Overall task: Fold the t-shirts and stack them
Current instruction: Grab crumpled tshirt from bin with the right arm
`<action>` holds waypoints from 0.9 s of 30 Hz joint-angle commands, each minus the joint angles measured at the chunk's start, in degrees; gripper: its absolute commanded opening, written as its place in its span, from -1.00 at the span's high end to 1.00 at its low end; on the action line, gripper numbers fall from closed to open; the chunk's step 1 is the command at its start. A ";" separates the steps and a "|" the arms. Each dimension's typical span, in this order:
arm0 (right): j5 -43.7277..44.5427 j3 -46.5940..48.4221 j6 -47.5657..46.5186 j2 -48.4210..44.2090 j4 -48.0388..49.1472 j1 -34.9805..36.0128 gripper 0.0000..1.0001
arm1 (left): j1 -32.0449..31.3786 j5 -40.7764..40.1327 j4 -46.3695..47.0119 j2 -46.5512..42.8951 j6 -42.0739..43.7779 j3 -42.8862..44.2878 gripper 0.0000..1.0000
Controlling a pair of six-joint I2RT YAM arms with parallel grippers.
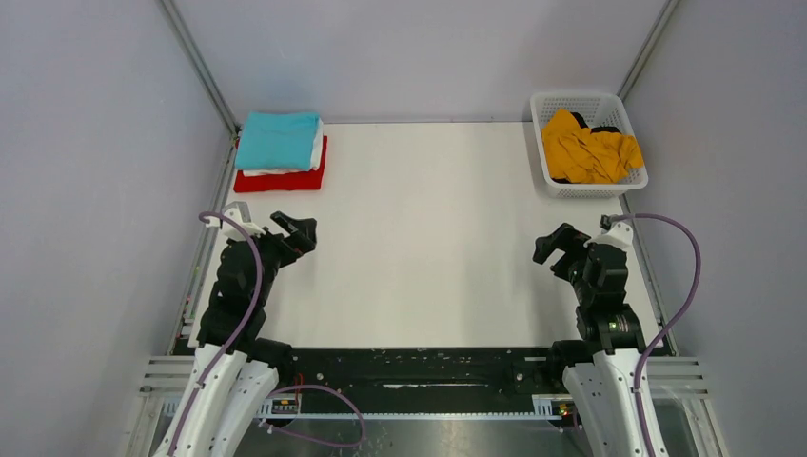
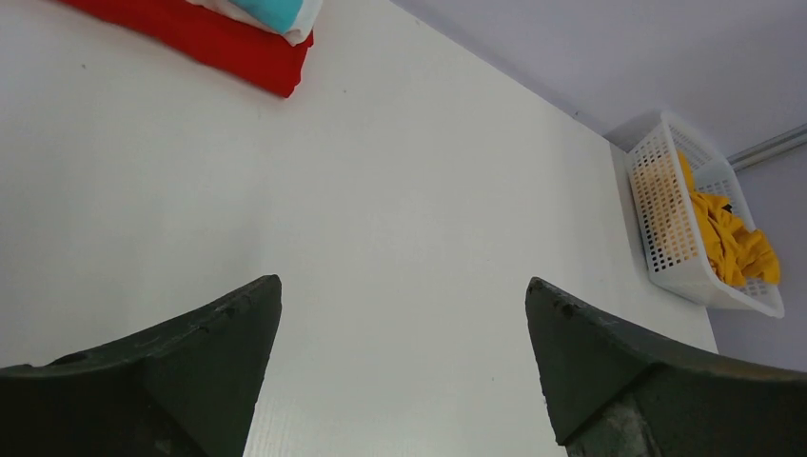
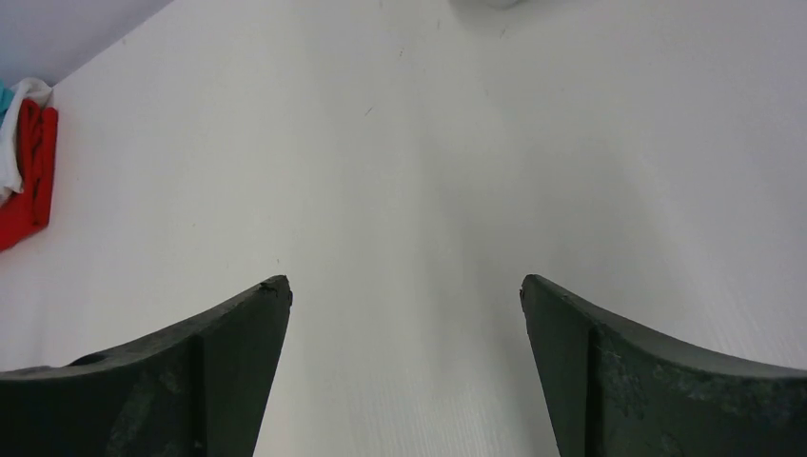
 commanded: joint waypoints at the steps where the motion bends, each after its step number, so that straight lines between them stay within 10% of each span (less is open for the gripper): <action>1: -0.12 3.21 0.61 0.79 1.82 0.06 -0.99 | -0.01 1.33 1.46 -1.29 -0.40 0.35 -0.98; 5: -10.31 5.39 -1.51 4.56 5.76 0.04 -0.99 | 0.01 2.09 2.46 -1.48 -0.31 -0.17 -0.98; 19: 6.77 31.83 -17.17 39.09 8.11 -0.25 -0.99 | 0.01 -0.66 2.53 0.18 0.65 -0.50 -0.98; 27: 2.36 48.88 -21.45 61.09 7.52 -5.00 -0.99 | 0.01 -2.35 3.39 2.29 1.43 -0.68 -0.98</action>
